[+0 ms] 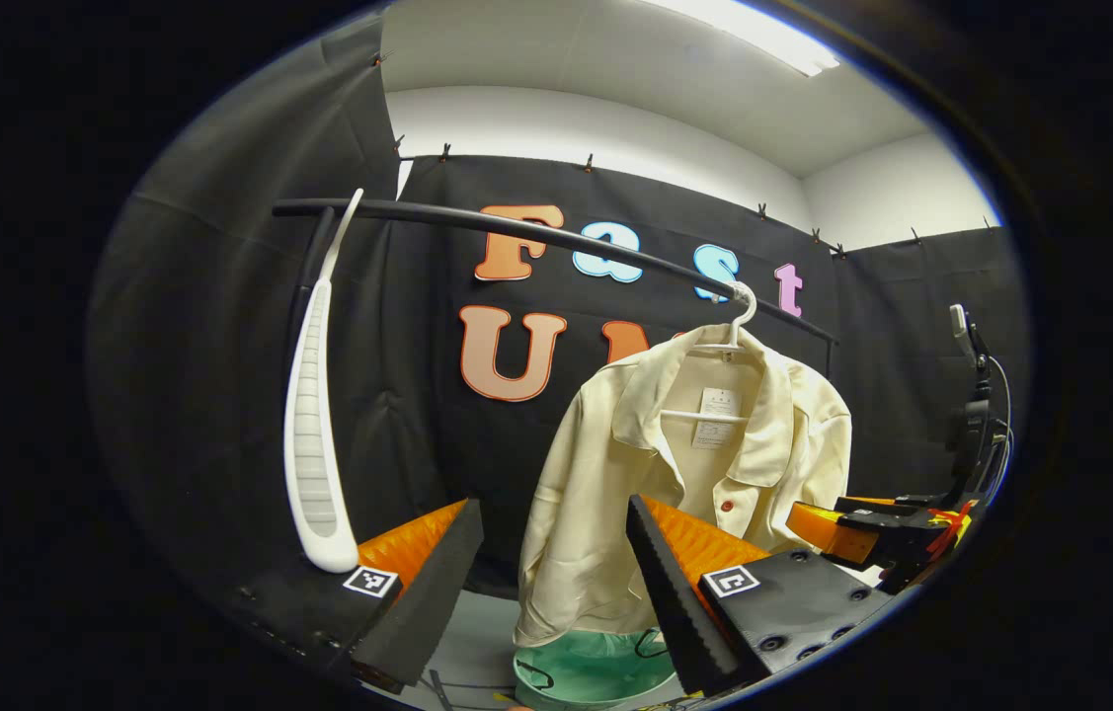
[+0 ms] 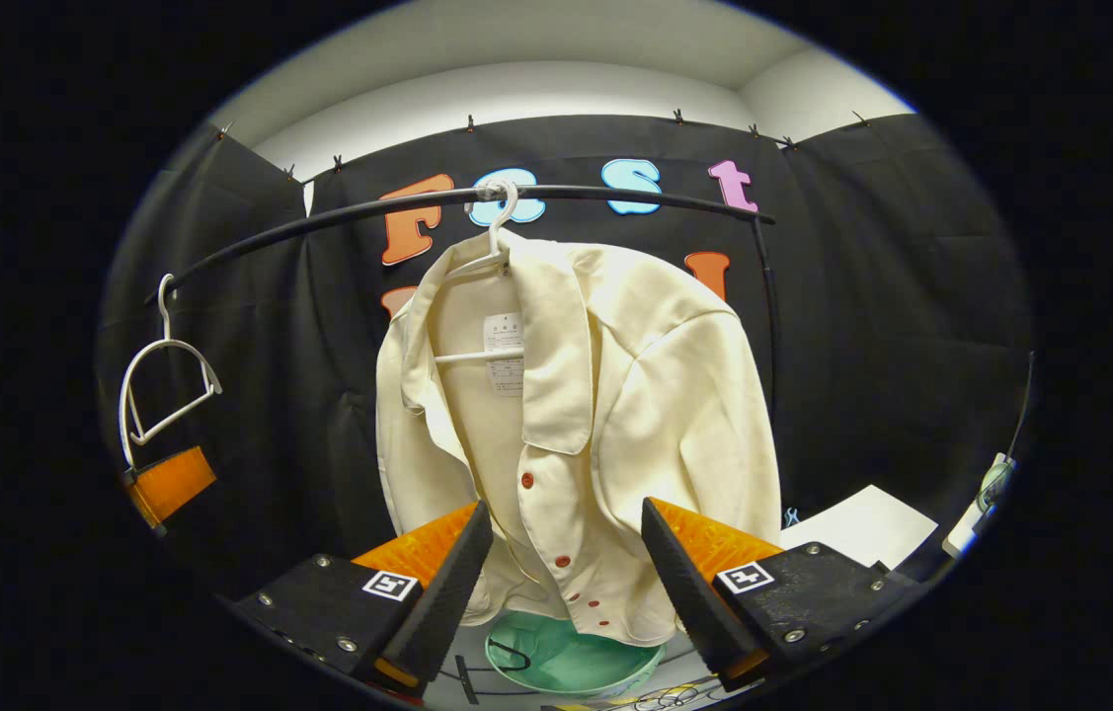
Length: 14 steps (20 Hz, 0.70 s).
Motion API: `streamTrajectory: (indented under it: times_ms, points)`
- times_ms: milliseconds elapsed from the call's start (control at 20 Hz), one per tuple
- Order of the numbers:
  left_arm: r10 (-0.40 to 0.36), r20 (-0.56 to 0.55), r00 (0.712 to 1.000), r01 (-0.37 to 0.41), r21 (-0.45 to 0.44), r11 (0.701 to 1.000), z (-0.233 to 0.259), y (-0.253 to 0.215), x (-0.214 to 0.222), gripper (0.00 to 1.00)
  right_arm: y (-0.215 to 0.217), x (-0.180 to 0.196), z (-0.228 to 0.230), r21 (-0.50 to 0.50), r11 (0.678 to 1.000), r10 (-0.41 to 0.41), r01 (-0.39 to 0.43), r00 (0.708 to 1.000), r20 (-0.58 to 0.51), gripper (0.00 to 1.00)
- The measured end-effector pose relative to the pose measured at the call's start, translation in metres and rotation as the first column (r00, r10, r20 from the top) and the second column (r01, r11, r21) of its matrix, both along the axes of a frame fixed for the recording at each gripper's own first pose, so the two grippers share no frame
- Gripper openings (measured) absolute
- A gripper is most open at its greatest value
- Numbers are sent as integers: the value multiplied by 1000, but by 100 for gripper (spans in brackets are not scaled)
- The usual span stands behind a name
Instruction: Grasp the clothes on the hanger with both hands and then place them into the laundry hamper below.
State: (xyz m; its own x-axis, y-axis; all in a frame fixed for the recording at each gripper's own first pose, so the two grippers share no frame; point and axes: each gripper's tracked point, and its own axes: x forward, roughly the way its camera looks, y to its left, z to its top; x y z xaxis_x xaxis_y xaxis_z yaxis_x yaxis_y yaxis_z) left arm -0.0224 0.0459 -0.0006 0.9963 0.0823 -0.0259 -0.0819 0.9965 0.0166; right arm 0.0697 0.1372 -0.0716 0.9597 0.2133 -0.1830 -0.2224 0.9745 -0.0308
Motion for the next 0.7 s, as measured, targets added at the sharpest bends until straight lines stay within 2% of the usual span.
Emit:
streamTrajectory:
  times_ms: [50,100,250,450,700]
  points:
    - [6,-2,1000,-6,2,1000,0,2,1,96,4,6,-3,-1,1000,4,-4,1000,-5,94]
    - [12,-4,1000,-12,2,1000,-1,3,1,92,8,13,-5,-1,1000,9,-9,1000,-11,94]
    - [28,-9,1000,-28,5,1000,-3,9,-1,92,18,30,-10,2,1000,22,-22,999,-24,93]
    - [42,-17,999,-42,15,999,-5,16,3,92,30,56,-25,-2,1000,28,-28,998,-51,83]
    - [49,-25,998,-49,13,999,-6,21,13,92,28,99,-45,-18,1000,-13,12,997,-77,81]
